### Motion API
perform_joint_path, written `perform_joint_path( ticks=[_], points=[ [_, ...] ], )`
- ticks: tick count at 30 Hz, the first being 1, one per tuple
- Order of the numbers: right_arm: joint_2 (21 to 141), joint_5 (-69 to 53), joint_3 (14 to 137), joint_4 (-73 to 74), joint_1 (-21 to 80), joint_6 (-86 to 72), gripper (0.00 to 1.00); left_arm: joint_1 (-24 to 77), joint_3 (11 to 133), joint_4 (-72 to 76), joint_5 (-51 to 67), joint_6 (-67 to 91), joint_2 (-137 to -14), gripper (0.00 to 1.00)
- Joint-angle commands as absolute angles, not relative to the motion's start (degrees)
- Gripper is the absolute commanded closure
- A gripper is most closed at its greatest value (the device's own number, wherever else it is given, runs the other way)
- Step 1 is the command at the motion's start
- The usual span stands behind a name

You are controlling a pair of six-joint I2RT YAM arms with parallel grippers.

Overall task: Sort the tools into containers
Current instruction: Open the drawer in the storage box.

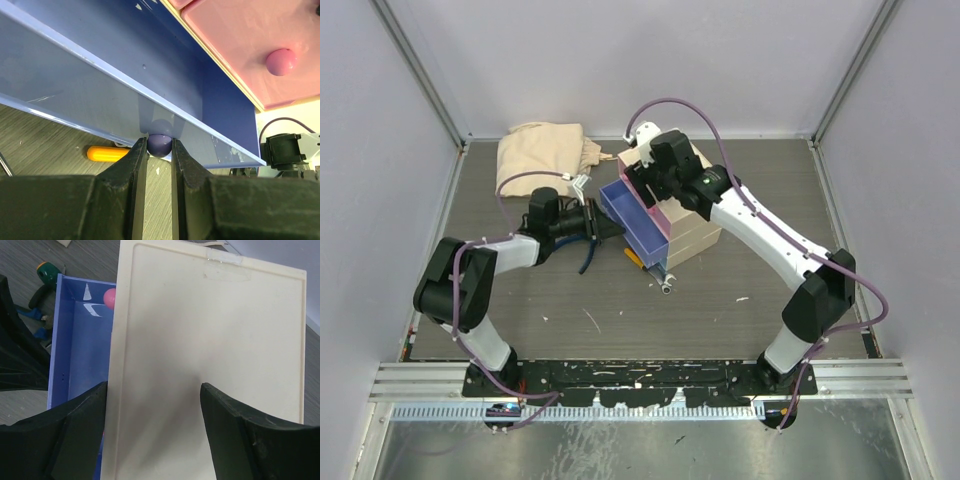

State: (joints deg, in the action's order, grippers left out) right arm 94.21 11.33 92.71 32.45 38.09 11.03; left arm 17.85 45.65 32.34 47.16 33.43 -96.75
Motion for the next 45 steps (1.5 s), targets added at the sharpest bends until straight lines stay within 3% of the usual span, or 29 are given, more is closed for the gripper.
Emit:
perform_joint_path(
  ticks=[1,8,35,41,45],
  points=[
    [94.41,16.44,95.78,32.43,38.31,11.75,0.24,16.8,43.52,31.84,47.71,31.78,-93.73,0.91],
    [95.7,20.39,97.35,33.51,37.87,10.52,0.27,16.87,41.43,30.84,47.21,31.37,-90.69,0.91],
    [98.51,17.18,98.98,35.51,35.03,9.24,0.28,13.37,32.17,19.47,41.13,23.57,-77.51,0.91],
    [99.15,15.89,99.28,35.8,35.05,9.12,0.28,13.05,32.12,19.36,40.88,23.98,-77.37,0.87],
    [99.14,14.79,99.02,35.94,35.06,9.14,0.28,12.95,32.08,20.36,41.35,25.03,-77.06,0.78]
  ],
)
